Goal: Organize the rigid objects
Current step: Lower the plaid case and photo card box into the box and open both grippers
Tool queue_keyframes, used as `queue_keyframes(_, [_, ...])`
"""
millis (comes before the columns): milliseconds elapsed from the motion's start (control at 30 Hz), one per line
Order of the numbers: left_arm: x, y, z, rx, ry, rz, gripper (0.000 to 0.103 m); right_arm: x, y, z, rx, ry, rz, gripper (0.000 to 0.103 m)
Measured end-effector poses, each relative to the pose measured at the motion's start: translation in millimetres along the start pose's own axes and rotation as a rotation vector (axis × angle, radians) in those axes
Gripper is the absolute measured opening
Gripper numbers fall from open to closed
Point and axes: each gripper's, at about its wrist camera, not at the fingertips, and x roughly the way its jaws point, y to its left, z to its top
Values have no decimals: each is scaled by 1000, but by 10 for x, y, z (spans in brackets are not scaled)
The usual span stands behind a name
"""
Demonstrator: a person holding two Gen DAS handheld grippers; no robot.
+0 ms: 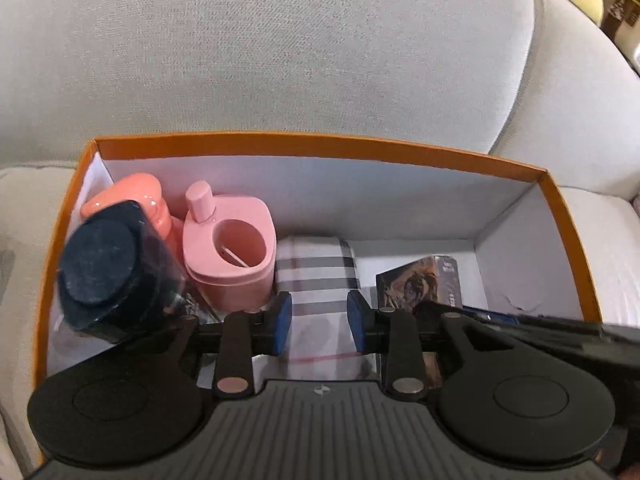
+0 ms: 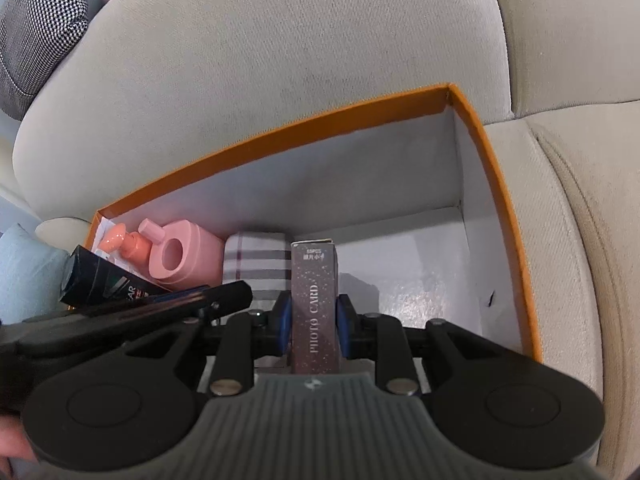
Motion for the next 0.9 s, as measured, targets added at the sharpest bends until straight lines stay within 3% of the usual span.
queue_keyframes(267, [-77,-45,-93,151,36,-2,35,11,15,52,-1,29,0,23])
queue_keyframes(467, [-36,-149,-195,237,104,-1,44,67,37,142,-17,10,-38,24])
queue_keyframes(900, [110,-197,-130,233,217,-23,44,220,34,266,-24,21,-33,24])
